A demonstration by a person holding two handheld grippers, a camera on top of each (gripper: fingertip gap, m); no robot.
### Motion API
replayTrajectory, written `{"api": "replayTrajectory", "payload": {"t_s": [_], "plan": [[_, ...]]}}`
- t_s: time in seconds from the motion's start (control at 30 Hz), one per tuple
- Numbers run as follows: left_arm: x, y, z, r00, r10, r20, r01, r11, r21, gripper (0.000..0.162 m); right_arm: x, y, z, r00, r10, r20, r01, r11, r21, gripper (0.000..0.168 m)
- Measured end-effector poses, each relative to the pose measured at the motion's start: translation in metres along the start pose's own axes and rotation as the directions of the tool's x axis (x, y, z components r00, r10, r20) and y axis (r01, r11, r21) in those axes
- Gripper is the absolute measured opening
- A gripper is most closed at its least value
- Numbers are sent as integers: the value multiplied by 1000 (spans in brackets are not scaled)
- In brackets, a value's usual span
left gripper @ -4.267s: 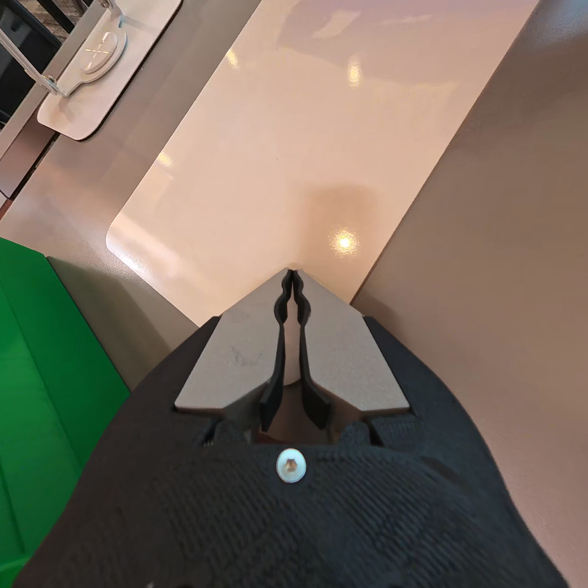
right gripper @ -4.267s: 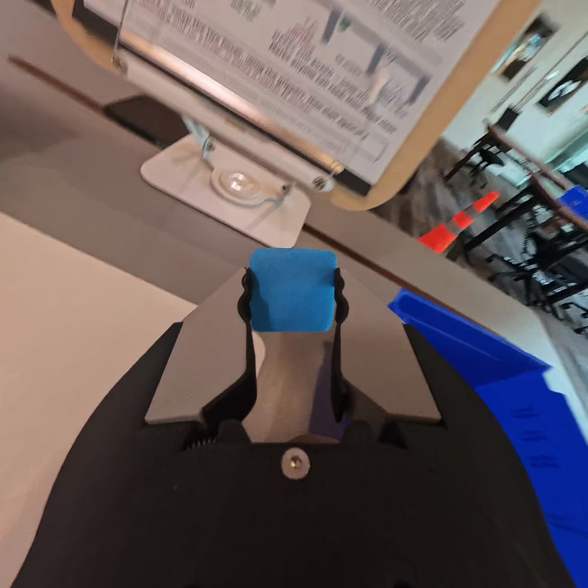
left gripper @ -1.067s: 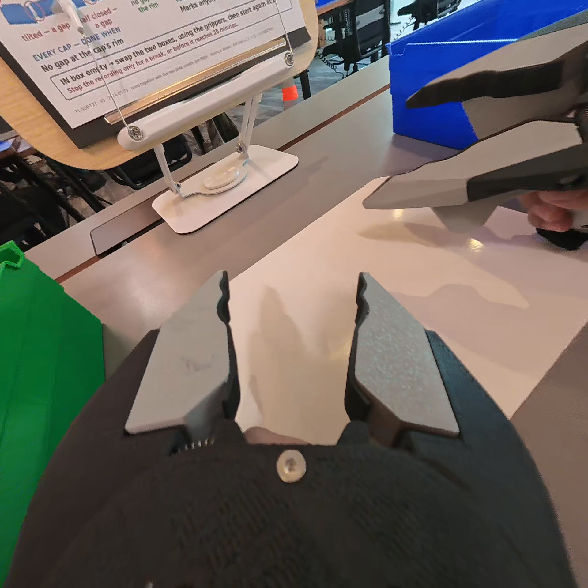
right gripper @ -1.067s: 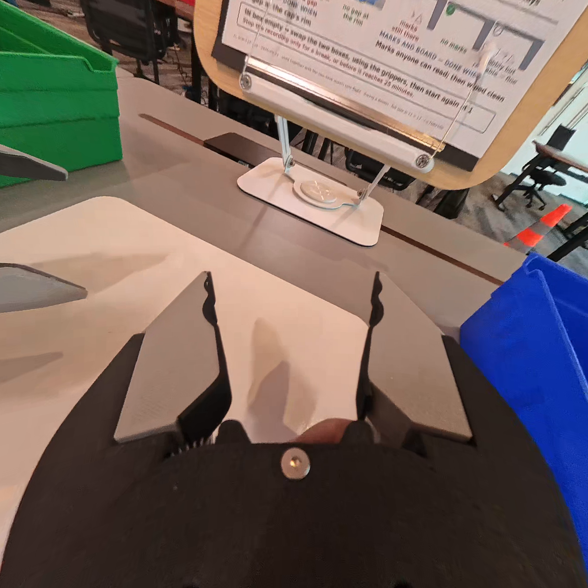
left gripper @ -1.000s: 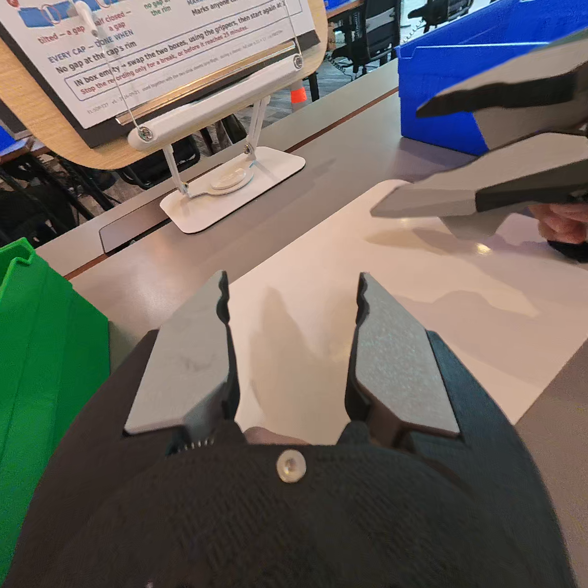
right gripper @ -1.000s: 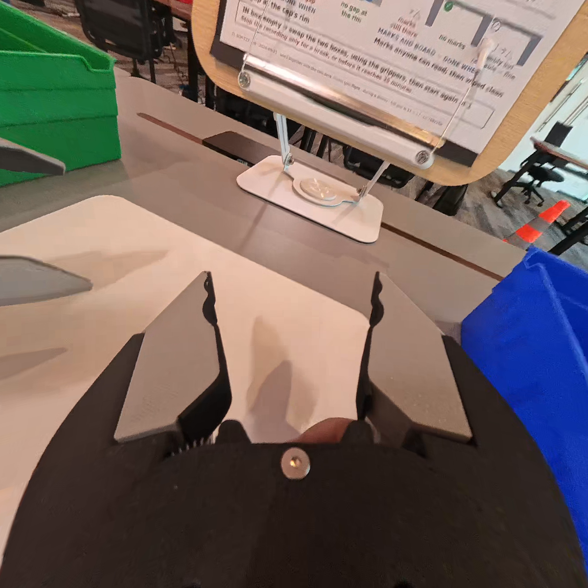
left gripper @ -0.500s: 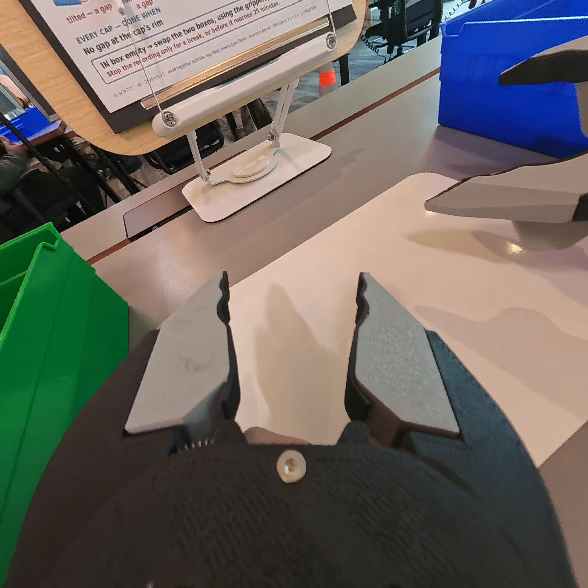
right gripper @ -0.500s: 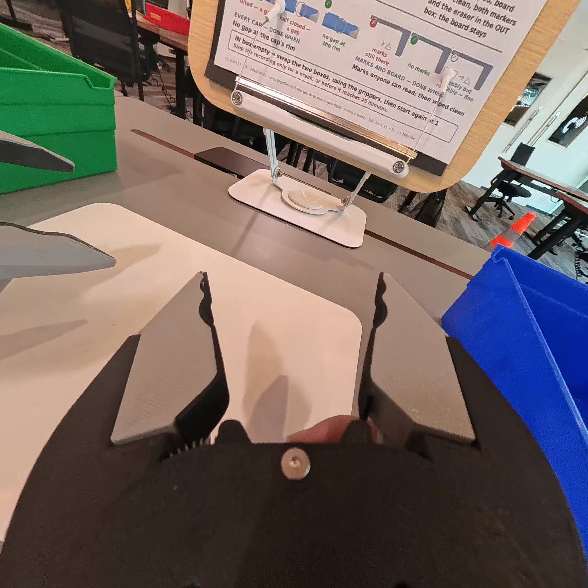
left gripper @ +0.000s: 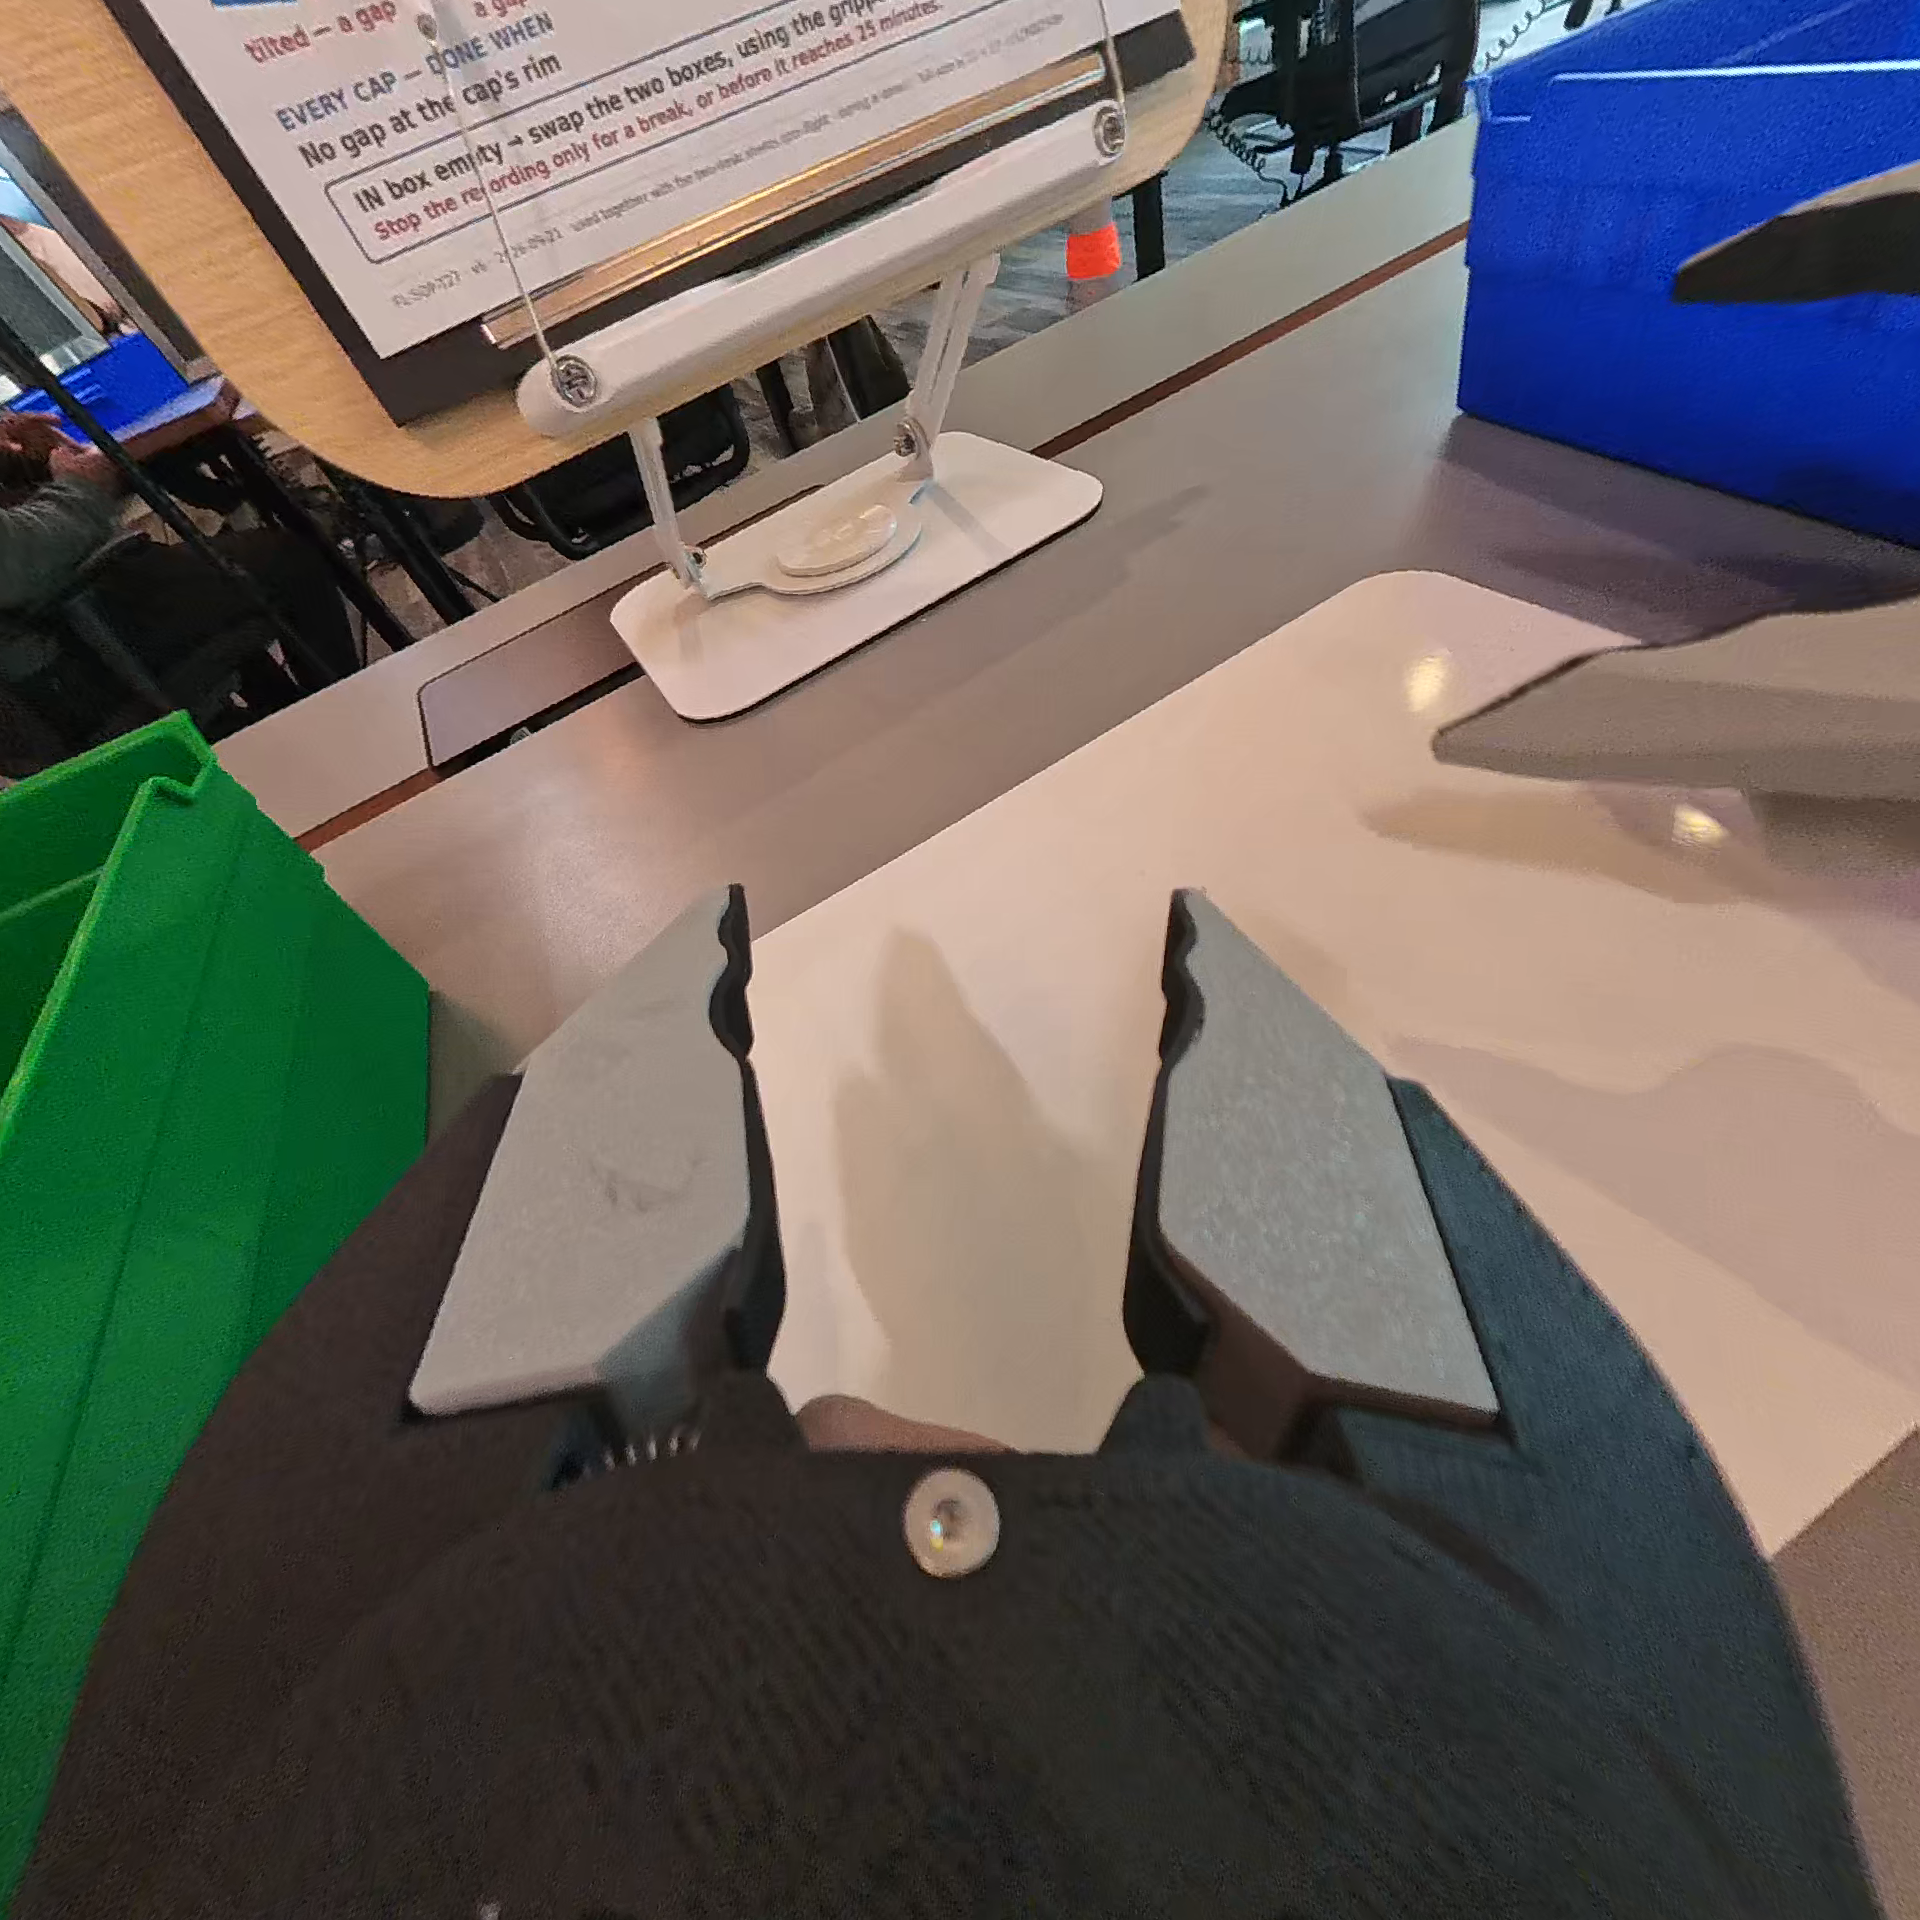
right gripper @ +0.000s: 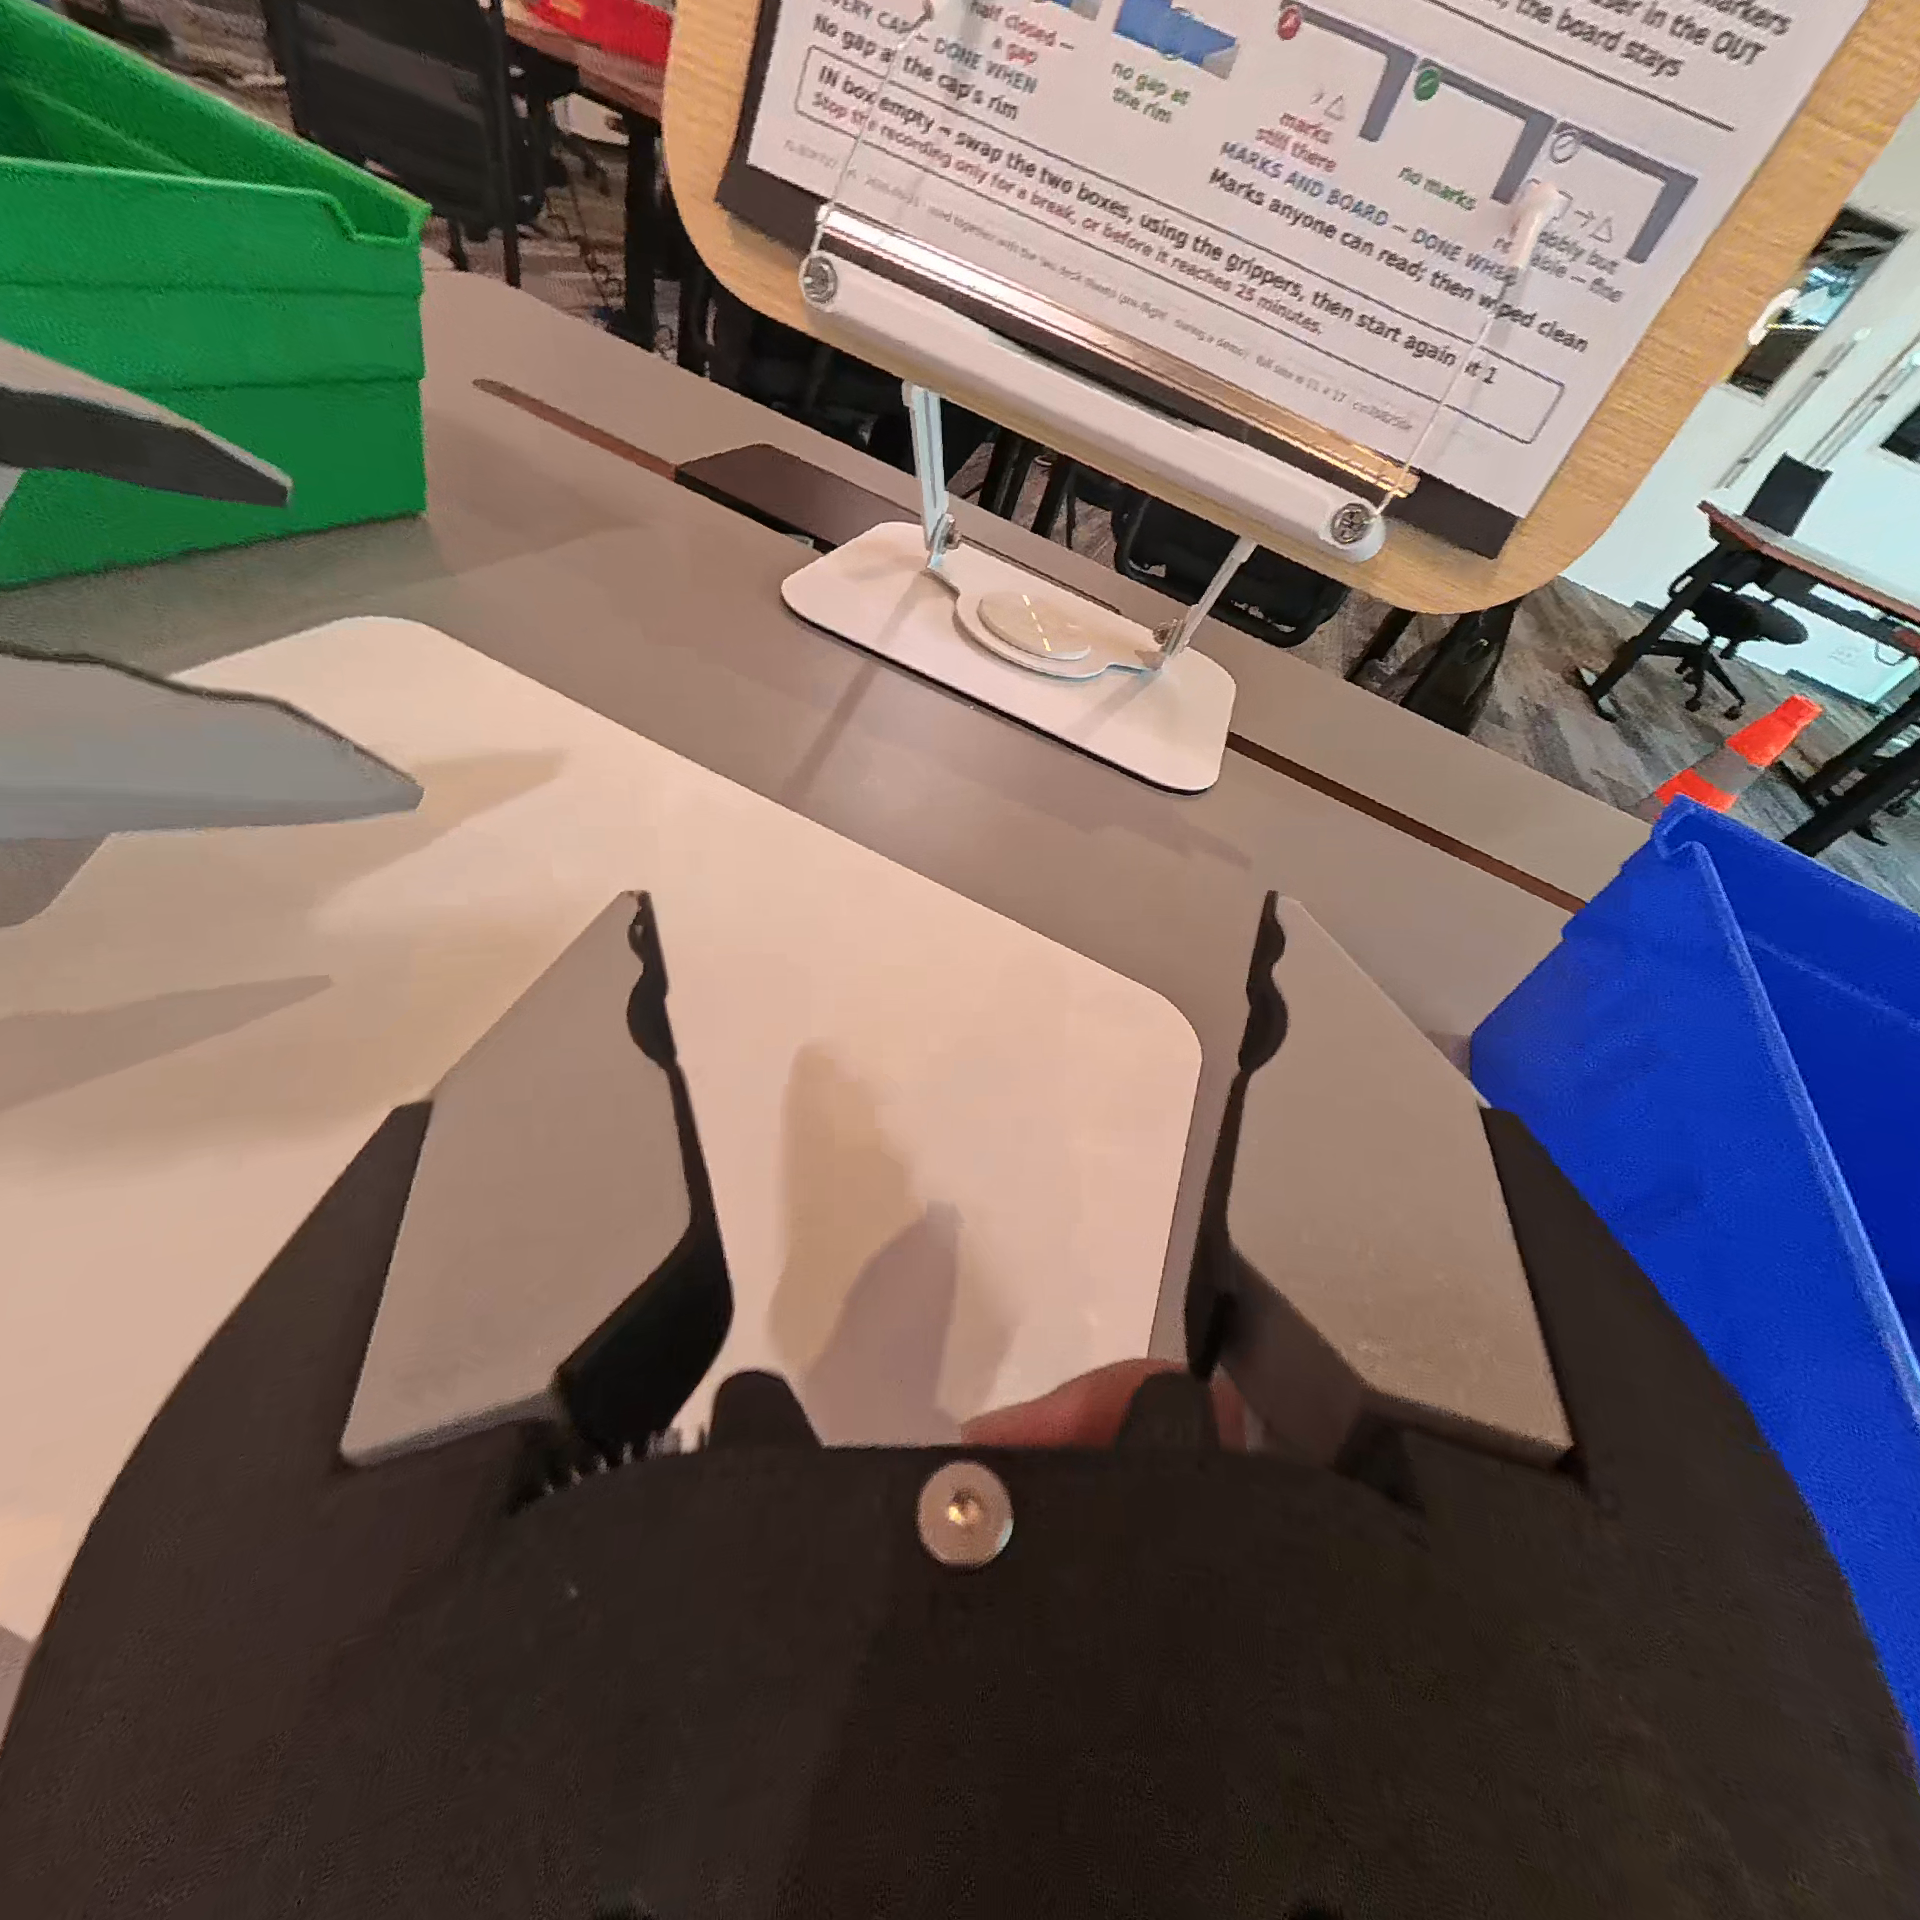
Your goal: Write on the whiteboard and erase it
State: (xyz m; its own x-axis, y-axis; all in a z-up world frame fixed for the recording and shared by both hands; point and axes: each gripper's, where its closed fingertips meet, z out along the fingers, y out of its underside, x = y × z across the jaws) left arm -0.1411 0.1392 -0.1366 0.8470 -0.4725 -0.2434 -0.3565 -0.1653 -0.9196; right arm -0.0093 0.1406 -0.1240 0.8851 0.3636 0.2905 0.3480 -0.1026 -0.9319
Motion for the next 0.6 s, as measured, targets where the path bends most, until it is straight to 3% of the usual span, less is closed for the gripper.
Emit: {"api": "replayTrajectory", "payload": {"t_s": [0.4, 0.5, 0.6], "plan": [[-6, -3, -8, 999, 2, 37, -3, 999, 37, 77, -21, 15, -3, 986, -124, 111, 134, 988, -79, 113], [-12, 0, -10, 996, 0, 87, -3, 1000, 23, 84, -22, 15, -5, 983, -126, 135, 136, 988, -70, 95], [-14, -2, -14, 994, 5, 113, -10, 999, 42, 86, -22, 17, -5, 982, -117, 145, 130, 988, -81, 95]]}}
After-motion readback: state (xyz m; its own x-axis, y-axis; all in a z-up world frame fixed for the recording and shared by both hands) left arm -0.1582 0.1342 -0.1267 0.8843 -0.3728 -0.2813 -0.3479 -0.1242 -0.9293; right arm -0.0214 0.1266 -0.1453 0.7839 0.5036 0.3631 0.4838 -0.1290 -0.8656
